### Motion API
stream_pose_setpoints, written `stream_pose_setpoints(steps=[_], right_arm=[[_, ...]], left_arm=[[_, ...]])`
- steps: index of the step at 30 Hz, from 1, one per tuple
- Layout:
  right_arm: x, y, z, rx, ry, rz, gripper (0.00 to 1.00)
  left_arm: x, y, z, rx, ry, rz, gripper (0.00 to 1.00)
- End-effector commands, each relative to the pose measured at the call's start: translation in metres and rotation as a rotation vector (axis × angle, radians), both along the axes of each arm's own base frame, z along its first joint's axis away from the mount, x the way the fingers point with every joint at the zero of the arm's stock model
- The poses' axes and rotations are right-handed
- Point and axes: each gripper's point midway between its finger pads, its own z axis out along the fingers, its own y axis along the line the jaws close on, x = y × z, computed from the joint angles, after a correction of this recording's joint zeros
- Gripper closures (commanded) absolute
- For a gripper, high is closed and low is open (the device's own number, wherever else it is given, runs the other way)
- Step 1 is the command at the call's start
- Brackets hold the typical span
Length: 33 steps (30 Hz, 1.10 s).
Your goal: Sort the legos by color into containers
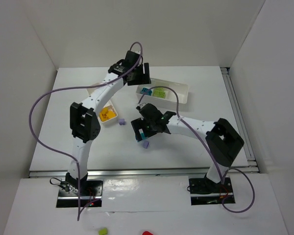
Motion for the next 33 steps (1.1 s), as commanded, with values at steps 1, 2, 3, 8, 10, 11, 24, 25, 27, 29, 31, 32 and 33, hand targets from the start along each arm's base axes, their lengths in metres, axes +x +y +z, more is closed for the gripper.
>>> stream_pose_setpoints(steps=[1,2,3,8,10,11,24,25,27,29,31,32,33], right_arm=[[0.011,0.027,0.006,0.019,-0.050,0.055,0.02],[0.009,0.032,0.004,0.018,-0.048,0.066,0.02],[0.011,0.030,-0.007,-0.010,-0.039,0.058,0.02],[0.017,0.034,-0.026,-0.100,-0.062,-0.001,0.01],[0.022,0.033,-0.030,-0.119,-0.071,-0.024,0.05],[0.025,0.031,-0.030,-0.126,-0.080,-0.044,0.07],[0.060,0.032,0.022,-0.120,-0.244,-0.121,0.43],[0.073,0.025,0.029,-0.120,-0.262,-0.150,0.44],[0.097,0.022,0.058,-0.082,-0.309,-0.182,0.44],[0.126,0.008,0.076,-0.054,-0.340,-0.225,0.44],[0.157,-0.002,0.093,-0.025,-0.373,-0.274,0.44],[0.168,-0.005,0.097,-0.024,-0.387,-0.284,0.44],[0.184,-0.002,0.104,-0.009,-0.403,-0.303,0.44]], left_arm=[[-0.020,0.018,0.096,-0.050,-0.182,0.001,0.20],[-0.025,0.021,0.101,-0.052,-0.186,0.002,0.20],[-0.029,0.023,0.100,-0.045,-0.188,-0.004,0.20],[-0.054,0.040,0.126,-0.042,-0.229,0.010,0.20],[-0.061,0.047,0.126,-0.023,-0.226,0.014,0.21],[-0.065,0.050,0.130,-0.019,-0.229,0.021,0.21],[-0.108,0.129,0.114,0.054,-0.176,0.147,0.21],[-0.110,0.140,0.108,0.061,-0.163,0.169,0.21],[-0.121,0.155,0.083,0.083,-0.101,0.199,0.21],[-0.130,0.173,0.078,0.073,-0.087,0.251,0.21],[-0.144,0.179,0.055,0.090,-0.029,0.251,0.21],[-0.149,0.185,0.055,0.083,-0.029,0.269,0.21],[-0.156,0.187,0.042,0.094,-0.001,0.268,0.21]])
